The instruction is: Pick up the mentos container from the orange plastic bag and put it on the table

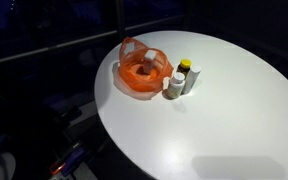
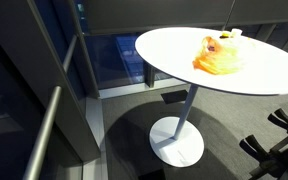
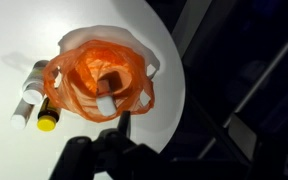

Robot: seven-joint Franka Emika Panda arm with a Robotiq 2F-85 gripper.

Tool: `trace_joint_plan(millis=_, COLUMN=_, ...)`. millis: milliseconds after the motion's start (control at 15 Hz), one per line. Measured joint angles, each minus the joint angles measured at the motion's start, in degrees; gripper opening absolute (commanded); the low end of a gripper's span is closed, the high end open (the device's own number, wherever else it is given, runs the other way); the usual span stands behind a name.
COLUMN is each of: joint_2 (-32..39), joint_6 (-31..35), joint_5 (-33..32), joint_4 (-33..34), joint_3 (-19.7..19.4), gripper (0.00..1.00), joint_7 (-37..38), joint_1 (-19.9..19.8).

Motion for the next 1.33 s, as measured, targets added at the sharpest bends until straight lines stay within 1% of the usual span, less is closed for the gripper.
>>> trace_joint_plan(millis=267, joint_2=1.8, joint_6=0.0, joint_5=0.0, joint_4=2.1, joint_3=0.6, gripper=1.00, joint_7=0.6, joint_1=-0.6)
trace_joint_plan(millis=467, joint_2=4.4, joint_6=0.0, joint_5=0.0, joint_4=4.6, joint_3=1.6, gripper=1.00, joint_7=1.7, joint_1=-1.1)
trace_joint_plan(millis=933, joint_2=12.2, joint_6=0.0, joint_5=-1.1, joint_4=11.0, joint_3=3.6, gripper=1.00, joint_7=4.2, joint_1=-2.3)
trace_joint_plan(millis=1333, joint_2=20.1, joint_6=0.0, joint_5=-1.5, joint_4=15.7, joint_3=3.7, gripper=1.00, joint_7=4.7, joint_1=-4.1)
